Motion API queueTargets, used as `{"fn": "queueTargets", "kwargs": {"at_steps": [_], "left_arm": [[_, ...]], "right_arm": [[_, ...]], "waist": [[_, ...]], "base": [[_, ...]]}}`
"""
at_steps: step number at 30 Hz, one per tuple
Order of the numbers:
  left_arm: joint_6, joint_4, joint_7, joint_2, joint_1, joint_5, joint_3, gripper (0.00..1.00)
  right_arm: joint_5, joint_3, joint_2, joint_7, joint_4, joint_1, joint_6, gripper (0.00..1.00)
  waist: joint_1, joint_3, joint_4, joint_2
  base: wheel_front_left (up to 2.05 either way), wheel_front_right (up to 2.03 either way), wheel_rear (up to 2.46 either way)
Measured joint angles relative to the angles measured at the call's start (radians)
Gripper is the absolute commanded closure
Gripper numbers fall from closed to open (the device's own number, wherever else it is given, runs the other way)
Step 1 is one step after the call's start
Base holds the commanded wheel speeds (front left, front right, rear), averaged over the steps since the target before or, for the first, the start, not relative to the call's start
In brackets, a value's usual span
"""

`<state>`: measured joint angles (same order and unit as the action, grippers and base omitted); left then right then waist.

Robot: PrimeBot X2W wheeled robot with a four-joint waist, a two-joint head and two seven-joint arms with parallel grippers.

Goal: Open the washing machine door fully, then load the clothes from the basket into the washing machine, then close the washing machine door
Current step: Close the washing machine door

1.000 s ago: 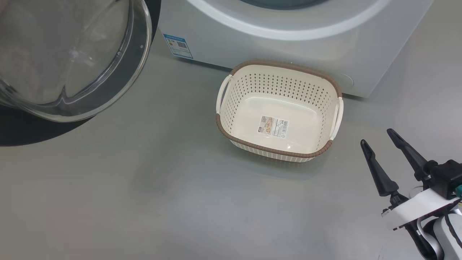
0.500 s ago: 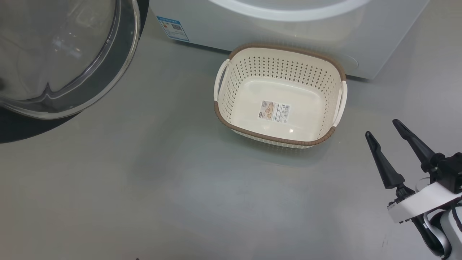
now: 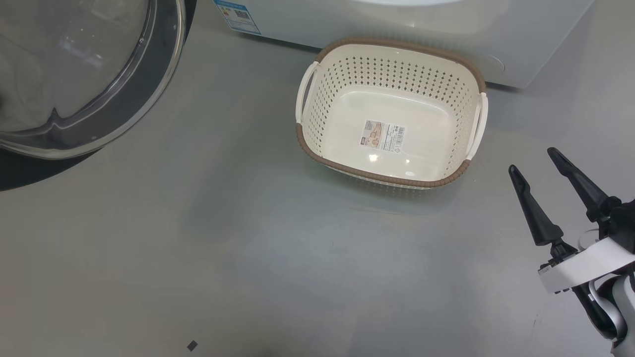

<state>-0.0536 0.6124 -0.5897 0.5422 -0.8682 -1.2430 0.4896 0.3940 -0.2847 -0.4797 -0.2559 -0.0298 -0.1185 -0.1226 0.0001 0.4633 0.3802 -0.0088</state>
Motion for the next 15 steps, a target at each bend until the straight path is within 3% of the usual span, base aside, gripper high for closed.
{"fn": "queueTargets", "kwargs": {"at_steps": [15], "left_arm": [[0.029,0.055,-0.141,0.018,-0.024,-0.018,-0.071,1.0]], "right_arm": [[0.0,0.005,0.005,0.0,-0.01,-0.005,0.0,0.0]], "waist": [[0.0,-0.023,0.007,0.0]], "base": [[0.0,0.0,0.0]]}}
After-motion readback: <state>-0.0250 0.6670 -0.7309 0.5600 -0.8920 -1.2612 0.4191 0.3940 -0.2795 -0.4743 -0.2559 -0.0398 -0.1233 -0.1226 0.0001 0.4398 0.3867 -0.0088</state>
